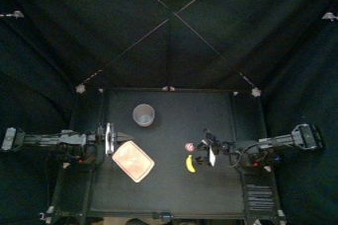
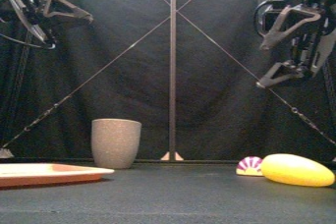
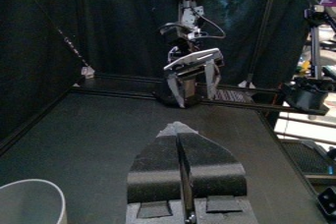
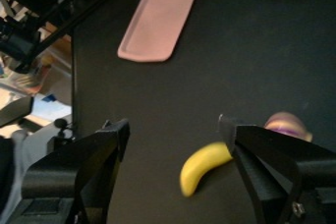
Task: Pick the banana then place it on the pink plate
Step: Pick the banana
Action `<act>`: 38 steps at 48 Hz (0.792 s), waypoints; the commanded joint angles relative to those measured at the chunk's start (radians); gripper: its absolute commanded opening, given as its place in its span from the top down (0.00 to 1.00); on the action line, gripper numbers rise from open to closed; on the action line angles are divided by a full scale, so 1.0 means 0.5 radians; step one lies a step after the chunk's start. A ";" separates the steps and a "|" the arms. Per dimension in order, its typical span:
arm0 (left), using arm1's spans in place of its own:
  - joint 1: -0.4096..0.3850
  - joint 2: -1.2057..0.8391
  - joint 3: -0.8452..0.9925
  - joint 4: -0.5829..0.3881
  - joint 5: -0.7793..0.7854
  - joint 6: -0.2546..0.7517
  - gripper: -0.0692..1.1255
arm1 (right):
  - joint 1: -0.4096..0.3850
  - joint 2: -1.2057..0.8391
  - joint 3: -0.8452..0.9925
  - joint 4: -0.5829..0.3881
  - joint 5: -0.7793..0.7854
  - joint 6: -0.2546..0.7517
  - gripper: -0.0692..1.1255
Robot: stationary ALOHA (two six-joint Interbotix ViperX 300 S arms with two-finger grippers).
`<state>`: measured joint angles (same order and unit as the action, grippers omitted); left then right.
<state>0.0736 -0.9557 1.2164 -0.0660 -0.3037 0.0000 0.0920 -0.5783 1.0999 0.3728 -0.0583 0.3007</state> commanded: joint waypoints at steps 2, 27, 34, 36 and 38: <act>0.006 0.009 -0.028 -0.003 -0.018 0.003 0.96 | 0.049 -0.018 -0.040 0.264 0.347 0.209 0.08; 0.012 0.009 0.012 0.018 -0.003 0.009 0.96 | -0.129 0.350 -0.365 -0.046 1.577 1.335 0.08; 0.049 0.009 0.067 0.018 -0.003 0.009 0.96 | -0.018 0.614 -0.598 -0.558 1.457 1.749 0.08; 0.061 0.009 0.083 0.018 -0.003 0.009 0.96 | 0.012 0.690 -0.663 -0.675 1.463 1.871 0.08; 0.067 0.009 0.098 0.015 -0.003 0.009 0.96 | 0.049 0.773 -0.730 -0.792 1.463 1.991 0.08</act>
<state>0.0966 -0.9557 1.2701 -0.0598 -0.3022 0.0046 0.0859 -0.2424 0.8115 0.0859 0.6780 1.2134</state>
